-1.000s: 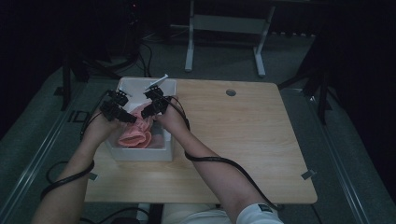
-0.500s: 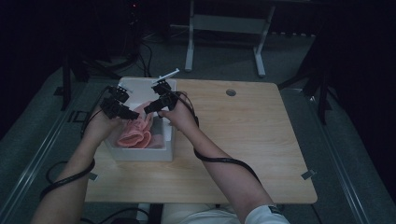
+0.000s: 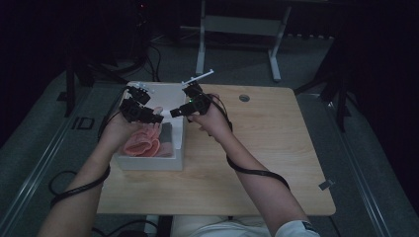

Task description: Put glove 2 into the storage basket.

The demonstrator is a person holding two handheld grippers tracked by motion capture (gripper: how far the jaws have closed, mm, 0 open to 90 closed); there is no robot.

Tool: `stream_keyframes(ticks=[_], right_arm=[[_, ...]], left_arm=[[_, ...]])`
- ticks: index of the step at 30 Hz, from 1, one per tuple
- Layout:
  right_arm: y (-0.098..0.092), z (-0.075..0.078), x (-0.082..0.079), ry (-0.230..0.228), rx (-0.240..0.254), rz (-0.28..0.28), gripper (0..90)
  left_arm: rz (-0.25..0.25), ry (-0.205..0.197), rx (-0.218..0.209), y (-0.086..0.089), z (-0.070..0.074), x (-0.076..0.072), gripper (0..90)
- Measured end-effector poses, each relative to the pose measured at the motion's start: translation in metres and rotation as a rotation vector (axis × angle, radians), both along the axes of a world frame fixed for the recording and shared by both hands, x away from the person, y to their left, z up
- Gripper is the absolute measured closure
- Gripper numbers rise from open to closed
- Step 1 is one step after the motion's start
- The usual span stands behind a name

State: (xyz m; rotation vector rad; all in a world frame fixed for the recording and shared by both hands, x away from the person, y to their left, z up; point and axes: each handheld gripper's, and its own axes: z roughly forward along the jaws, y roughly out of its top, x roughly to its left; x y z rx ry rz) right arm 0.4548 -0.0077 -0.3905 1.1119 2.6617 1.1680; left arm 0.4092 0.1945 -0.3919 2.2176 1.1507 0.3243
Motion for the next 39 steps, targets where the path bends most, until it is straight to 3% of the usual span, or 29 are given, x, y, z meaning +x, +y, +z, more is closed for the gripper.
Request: stream_keyframes(ticks=[5,8,12,17,20,24,34,39], right_arm=[[-0.023,0.002,-0.003,-0.026,0.002,0.001,34.3],[-0.038,0.002,-0.003,-0.033,0.005,0.013,28.7],[-0.052,0.000,-0.005,-0.042,0.014,0.024,25.3],[-0.067,-0.005,-0.008,-0.071,0.002,0.030,23.6],[-0.076,-0.011,-0.009,-0.071,0.012,0.031,20.4],[-0.091,-0.017,-0.011,-0.086,0.012,0.026,19.1],[-0.121,-0.030,-0.017,-0.126,0.007,0.036,16.5],[-0.137,-0.038,-0.022,-0.134,0.008,0.049,16.6]], left_arm=[[-0.025,-0.022,-0.027,-0.018,0.006,-0.005,45.4],[-0.021,-0.032,-0.044,-0.029,0.008,-0.006,31.9],[-0.031,-0.044,-0.061,-0.042,0.009,-0.006,23.8],[-0.090,-0.045,-0.041,-0.061,0.006,-0.007,13.9],[-0.117,-0.039,-0.058,-0.069,0.004,-0.007,12.1],[-0.160,-0.033,-0.070,-0.081,0.001,-0.009,1.1],[-0.210,-0.073,-0.089,-0.108,-0.001,-0.019,1.1],[-0.269,-0.083,-0.087,-0.125,-0.003,-0.028,1.1]])
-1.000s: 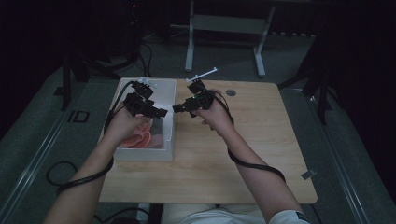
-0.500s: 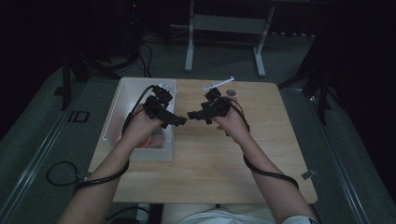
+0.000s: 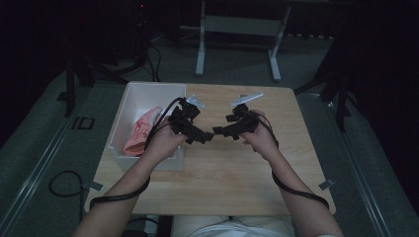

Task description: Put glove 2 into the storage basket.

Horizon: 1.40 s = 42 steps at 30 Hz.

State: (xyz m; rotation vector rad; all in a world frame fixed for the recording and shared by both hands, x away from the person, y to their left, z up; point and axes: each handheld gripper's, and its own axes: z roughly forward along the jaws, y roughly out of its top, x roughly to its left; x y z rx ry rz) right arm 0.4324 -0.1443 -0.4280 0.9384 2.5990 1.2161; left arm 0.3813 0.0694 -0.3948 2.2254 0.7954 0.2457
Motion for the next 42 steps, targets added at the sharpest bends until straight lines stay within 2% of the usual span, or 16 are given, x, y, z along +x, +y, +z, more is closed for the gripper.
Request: stream_keyframes(ticks=[6,10,17,26,33,36,38,42], right_arm=[[-0.014,-0.006,-0.007,-0.009,0.000,0.015,16.6],[-0.027,-0.015,-0.012,-0.008,-0.015,0.018,16.6],[-0.045,-0.027,-0.015,-0.007,-0.026,0.006,16.4],[-0.064,-0.043,-0.019,0.005,-0.031,-0.022,16.6],[-0.081,-0.057,-0.025,0.007,-0.039,-0.036,16.6],[-0.087,-0.062,-0.028,0.007,-0.037,-0.038,16.6],[-0.096,-0.071,-0.031,0.008,-0.032,-0.042,16.6],[-0.107,-0.083,-0.035,0.016,-0.031,-0.054,16.5]], left_arm=[[-0.049,-0.015,-0.005,-0.013,-0.003,-0.010,1.1],[-0.095,-0.029,0.027,-0.031,-0.010,-0.018,1.1],[-0.152,-0.030,0.046,-0.054,-0.024,-0.025,1.1],[-0.181,-0.024,0.042,-0.069,-0.046,-0.029,1.1],[-0.202,-0.031,0.062,-0.078,-0.067,-0.033,1.1],[-0.215,-0.038,0.058,-0.080,-0.073,-0.034,1.1],[-0.230,-0.038,0.029,-0.083,-0.081,-0.036,1.1],[-0.246,-0.031,0.037,-0.085,-0.092,-0.038,1.1]])
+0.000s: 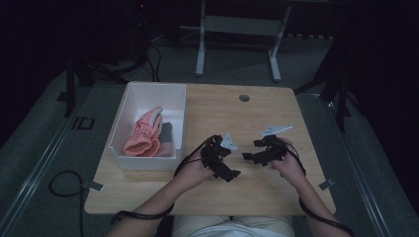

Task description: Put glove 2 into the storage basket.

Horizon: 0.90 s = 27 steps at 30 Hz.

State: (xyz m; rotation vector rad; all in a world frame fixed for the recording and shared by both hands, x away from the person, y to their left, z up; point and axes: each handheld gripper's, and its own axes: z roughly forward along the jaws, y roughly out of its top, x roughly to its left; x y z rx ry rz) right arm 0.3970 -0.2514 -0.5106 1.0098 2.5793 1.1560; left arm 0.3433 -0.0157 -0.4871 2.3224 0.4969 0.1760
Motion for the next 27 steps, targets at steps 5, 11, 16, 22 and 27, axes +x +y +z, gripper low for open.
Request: stream_keyframes(ticks=[5,11,16,22,27], right_arm=[[-0.014,-0.013,-0.004,0.006,-0.016,-0.033,16.8],[-0.028,-0.023,-0.007,0.014,-0.022,-0.066,16.8],[-0.041,-0.029,-0.011,0.008,-0.025,-0.094,16.9],[-0.054,-0.036,-0.015,0.004,-0.013,-0.127,16.9],[-0.063,-0.041,-0.017,-0.012,-0.006,-0.146,16.8]], left_arm=[[0.000,-0.004,-0.018,0.001,-0.013,-0.002,1.1],[0.006,0.002,-0.030,0.002,-0.026,-0.007,1.1],[-0.012,-0.005,0.000,0.003,-0.039,-0.011,1.1],[0.003,0.021,-0.003,0.007,-0.054,-0.015,1.1],[0.027,0.011,-0.032,0.011,-0.059,-0.018,1.1]])
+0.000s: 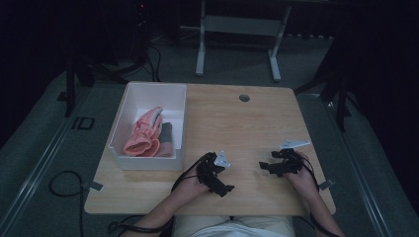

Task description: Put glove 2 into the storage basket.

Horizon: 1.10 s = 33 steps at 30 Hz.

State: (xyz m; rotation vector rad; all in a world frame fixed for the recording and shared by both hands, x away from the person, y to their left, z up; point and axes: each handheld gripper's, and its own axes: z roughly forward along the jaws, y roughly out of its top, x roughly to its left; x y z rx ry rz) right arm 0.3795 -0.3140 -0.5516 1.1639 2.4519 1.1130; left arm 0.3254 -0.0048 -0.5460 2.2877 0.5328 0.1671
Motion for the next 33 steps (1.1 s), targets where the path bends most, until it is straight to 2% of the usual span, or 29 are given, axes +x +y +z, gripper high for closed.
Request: stream_keyframes(ticks=[2,5,7,10,16,17,19,27,29,33], right_arm=[[-0.003,-0.001,-0.001,-0.007,0.001,-0.006,16.6],[-0.007,-0.001,-0.003,-0.017,0.002,-0.011,16.1],[-0.009,-0.002,-0.004,-0.024,0.001,-0.013,16.1],[-0.012,-0.002,-0.007,-0.033,-0.002,-0.018,15.8],[-0.019,-0.003,-0.012,-0.061,0.001,-0.031,15.0],[-0.021,-0.003,-0.012,-0.066,0.004,-0.033,15.0],[-0.024,-0.004,-0.014,-0.076,0.005,-0.045,14.8],[-0.032,-0.010,-0.017,-0.090,0.017,-0.062,14.8],[-0.032,-0.011,-0.017,-0.092,0.019,-0.066,14.8],[-0.032,-0.012,-0.017,-0.105,0.011,-0.062,15.0]], left_arm=[[0.023,-0.011,-0.013,0.001,-0.002,-0.002,1.1],[0.037,-0.013,-0.005,0.004,-0.005,-0.003,1.1],[0.042,-0.010,-0.015,0.006,-0.006,-0.004,1.1],[0.046,-0.028,0.003,0.009,-0.007,-0.006,1.1],[0.060,-0.053,0.009,0.013,-0.010,-0.008,1.1],[0.066,-0.064,0.022,0.014,-0.012,-0.009,1.1],[0.065,-0.062,0.025,0.016,-0.013,-0.010,1.1],[0.093,-0.044,-0.003,0.023,-0.019,-0.012,1.1],[0.096,-0.050,-0.005,0.025,-0.019,-0.012,1.1],[0.114,-0.048,-0.041,0.031,-0.019,-0.016,1.1]])
